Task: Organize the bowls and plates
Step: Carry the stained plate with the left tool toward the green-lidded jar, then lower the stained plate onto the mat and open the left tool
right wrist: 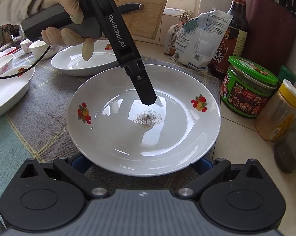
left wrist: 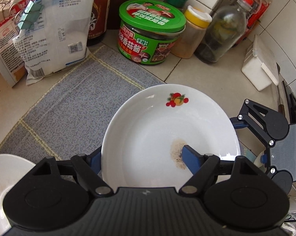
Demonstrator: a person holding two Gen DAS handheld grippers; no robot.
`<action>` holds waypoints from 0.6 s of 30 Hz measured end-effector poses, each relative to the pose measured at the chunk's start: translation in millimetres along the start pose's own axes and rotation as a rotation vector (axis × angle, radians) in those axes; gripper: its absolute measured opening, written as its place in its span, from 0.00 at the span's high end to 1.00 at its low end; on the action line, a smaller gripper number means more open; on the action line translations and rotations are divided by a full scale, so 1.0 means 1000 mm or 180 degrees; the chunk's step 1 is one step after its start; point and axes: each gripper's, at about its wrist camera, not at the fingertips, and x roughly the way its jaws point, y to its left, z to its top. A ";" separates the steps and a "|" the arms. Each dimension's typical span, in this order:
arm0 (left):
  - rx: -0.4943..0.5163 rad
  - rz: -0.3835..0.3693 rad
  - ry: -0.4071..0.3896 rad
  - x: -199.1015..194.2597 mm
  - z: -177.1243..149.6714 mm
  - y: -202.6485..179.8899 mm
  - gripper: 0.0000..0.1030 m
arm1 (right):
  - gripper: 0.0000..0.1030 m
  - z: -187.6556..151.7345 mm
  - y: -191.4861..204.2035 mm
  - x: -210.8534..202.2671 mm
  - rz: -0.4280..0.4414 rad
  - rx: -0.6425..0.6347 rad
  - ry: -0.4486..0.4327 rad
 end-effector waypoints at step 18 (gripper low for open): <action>0.0092 0.0049 -0.0010 0.010 0.004 -0.002 0.22 | 0.00 0.002 -0.005 0.002 0.0027 0.0033 0.0089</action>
